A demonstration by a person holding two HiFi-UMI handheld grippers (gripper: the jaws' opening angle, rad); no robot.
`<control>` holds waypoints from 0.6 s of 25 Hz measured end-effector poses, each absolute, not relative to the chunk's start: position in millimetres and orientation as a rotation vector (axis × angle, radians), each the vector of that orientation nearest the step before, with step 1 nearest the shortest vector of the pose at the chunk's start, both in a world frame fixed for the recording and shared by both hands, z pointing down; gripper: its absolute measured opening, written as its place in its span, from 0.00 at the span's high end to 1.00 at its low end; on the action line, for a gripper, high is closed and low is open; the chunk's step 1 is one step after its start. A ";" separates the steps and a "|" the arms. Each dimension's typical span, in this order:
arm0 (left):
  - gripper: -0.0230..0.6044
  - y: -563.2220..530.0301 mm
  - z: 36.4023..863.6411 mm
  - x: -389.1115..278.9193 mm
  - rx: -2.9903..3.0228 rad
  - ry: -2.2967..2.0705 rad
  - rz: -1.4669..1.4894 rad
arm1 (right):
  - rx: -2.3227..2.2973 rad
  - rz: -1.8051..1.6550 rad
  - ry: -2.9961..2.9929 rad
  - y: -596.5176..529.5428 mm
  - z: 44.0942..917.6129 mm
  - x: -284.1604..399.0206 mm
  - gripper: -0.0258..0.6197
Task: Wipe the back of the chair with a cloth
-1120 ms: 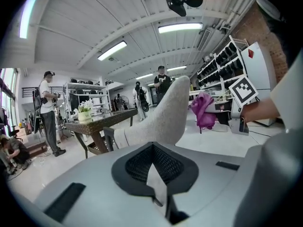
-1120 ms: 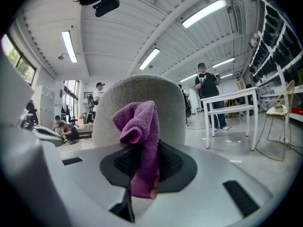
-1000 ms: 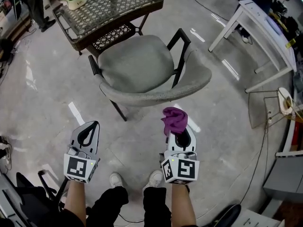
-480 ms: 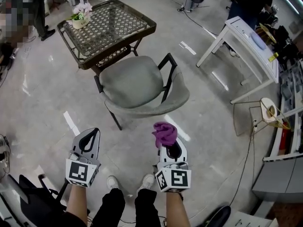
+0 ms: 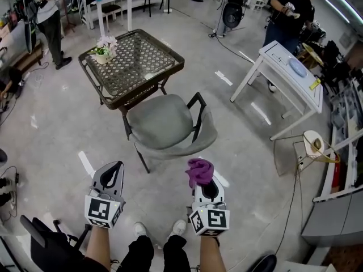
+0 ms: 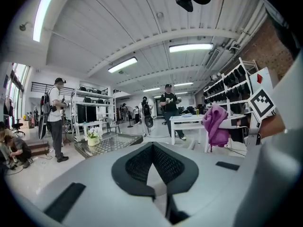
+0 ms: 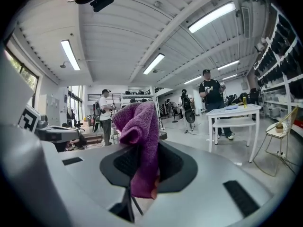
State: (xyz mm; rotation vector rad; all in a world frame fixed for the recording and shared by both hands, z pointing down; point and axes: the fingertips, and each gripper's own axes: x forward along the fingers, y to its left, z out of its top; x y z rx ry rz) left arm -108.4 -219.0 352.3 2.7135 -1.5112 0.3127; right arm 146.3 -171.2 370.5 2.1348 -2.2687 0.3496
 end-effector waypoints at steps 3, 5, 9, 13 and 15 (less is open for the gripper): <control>0.95 -215.3 324.2 -113.7 2.716 -1.528 0.308 | 2.128 0.354 -2.277 -168.6 351.4 139.4 0.82; 0.95 -213.2 307.7 -118.7 2.706 -1.543 0.291 | 2.109 0.354 -2.290 -167.0 338.4 132.6 0.82; 0.95 -210.1 281.3 -121.4 2.692 -1.556 0.271 | 2.084 0.356 -2.296 -160.3 315.1 131.7 0.82; 0.95 -209.4 247.5 -133.6 2.688 -1.582 0.269 | 2.075 0.383 -2.293 -155.8 291.8 127.0 0.82; 0.95 -207.9 232.9 -139.5 2.688 -1.599 0.262 | 2.069 0.379 -2.299 -154.0 280.9 126.1 0.82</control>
